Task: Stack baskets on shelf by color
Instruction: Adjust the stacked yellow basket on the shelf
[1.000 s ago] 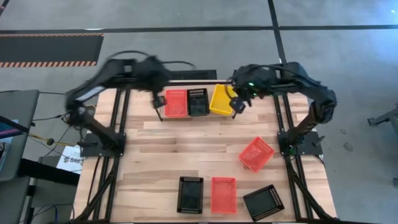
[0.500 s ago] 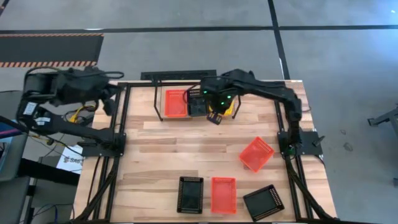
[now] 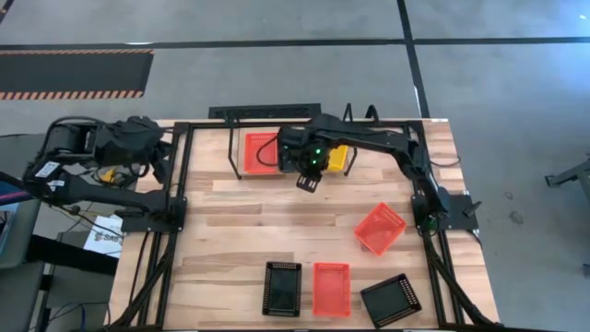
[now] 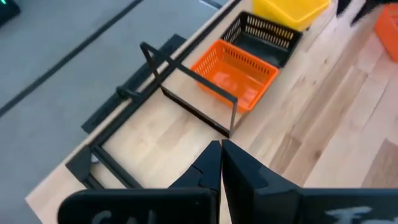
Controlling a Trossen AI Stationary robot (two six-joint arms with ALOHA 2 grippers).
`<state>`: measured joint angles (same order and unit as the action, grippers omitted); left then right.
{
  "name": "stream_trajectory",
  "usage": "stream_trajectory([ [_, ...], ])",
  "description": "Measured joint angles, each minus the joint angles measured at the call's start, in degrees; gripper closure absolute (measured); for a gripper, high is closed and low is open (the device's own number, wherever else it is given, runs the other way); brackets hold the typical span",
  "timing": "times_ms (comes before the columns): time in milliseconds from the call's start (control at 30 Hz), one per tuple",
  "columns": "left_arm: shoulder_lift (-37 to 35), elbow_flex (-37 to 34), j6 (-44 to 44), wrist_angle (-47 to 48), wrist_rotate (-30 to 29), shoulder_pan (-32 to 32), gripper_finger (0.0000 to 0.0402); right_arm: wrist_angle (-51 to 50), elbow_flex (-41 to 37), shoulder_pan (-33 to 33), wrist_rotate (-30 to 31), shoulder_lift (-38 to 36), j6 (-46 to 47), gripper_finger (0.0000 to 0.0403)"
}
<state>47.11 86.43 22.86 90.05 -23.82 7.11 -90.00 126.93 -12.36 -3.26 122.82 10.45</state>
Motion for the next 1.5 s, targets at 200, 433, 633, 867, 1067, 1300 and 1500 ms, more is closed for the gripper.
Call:
stream_trajectory([
  [200, 0.08, -1.4, 1.0, -0.09, 0.99, 0.0, 0.0401, 0.06, -0.6, -3.66, 0.81, -4.01, -0.4, 0.0221],
  [433, 0.07, -1.39, 3.28, -0.07, 1.01, 0.0, 0.0401, 0.01, -13.08, -6.41, 3.21, -13.56, 2.15, 0.0227],
  [633, 0.12, -1.38, 3.98, -0.05, -0.66, 0.0, 0.0401, 10.42, -29.29, -5.32, 3.52, -20.91, 4.12, 0.0222],
  [867, 0.12, -1.38, 4.67, -0.75, -0.74, 0.0, 0.0401, 20.4, -34.88, -5.59, 3.56, -21.31, 1.15, 0.0222],
  [1067, 0.12, -1.38, 5.22, -0.79, -0.67, 0.0, 0.0401, 24.57, -34.97, -6.87, 3.47, -18.96, -3.82, 0.022],
  [1300, 0.14, -1.38, 5.46, -0.79, -0.45, 0.0, 0.0401, 24.88, -34.97, -7.74, 3.44, -15.6, -7.35, 0.022],
  [1500, 0.12, -1.37, 5.46, -0.79, -0.42, 0.0, 0.0401, 25.31, -35.0, -7.67, 3.4, -12.05, -9.2, 0.0222],
])
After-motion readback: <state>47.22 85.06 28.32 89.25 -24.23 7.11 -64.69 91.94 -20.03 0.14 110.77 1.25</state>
